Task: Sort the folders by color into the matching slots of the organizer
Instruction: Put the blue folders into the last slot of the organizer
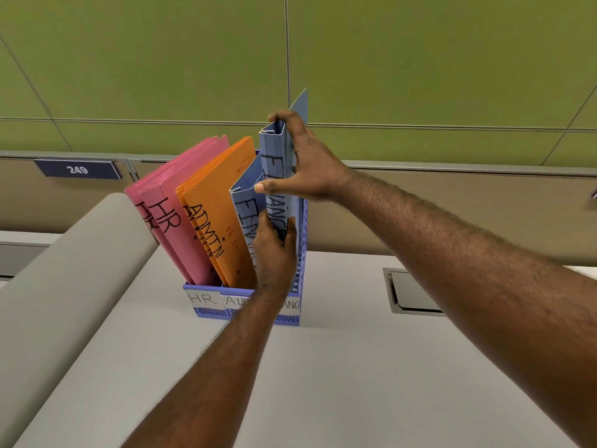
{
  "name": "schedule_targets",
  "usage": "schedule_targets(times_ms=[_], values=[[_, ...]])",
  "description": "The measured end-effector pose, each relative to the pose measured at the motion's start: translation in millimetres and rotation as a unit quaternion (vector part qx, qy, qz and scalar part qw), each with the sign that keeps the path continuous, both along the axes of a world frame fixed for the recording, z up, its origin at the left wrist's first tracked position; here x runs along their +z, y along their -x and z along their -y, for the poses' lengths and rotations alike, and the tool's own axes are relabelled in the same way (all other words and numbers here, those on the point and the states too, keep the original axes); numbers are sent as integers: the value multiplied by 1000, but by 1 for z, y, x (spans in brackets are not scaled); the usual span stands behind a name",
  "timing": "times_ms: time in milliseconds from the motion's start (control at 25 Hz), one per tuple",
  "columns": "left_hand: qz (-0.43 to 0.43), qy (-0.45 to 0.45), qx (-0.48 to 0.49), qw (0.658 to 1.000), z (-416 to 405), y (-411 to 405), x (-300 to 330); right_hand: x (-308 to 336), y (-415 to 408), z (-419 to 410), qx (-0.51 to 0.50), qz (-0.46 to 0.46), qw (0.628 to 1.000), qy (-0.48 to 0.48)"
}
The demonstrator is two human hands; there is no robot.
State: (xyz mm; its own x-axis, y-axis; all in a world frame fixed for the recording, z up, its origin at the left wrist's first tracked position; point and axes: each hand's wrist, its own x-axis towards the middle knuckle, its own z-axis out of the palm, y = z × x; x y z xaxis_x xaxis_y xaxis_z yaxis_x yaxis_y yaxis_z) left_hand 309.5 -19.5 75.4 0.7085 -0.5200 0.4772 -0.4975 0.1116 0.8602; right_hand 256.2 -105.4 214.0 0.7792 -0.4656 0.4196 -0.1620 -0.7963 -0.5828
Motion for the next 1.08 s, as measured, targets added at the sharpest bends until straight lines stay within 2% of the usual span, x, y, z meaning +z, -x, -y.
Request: schedule_targets(times_ms=[240, 520, 640, 720, 800, 920, 1080], values=[[-28, -30, 7, 999, 4, -3, -14, -16, -9, 7, -3, -25, 1000, 0], [-22, -45, 23, 998, 6, -4, -14, -21, -19, 10, -24, -28, 999, 10], [81, -16, 60, 995, -4, -1, -13, -22, -22, 10, -32, -39, 999, 8], [193, -18, 118, 974, -10, 0, -19, -26, -22, 9, -39, -50, 998, 5], [266, -49, 169, 948, -15, 0, -26, -31, -22, 7, -40, -61, 997, 1], [288, -70, 175, 939, -19, -3, -35, -40, -22, 3, -37, -70, 997, -4], [270, -103, 156, 945, -29, -3, -47, -59, -24, -1, -36, -83, 996, -10]])
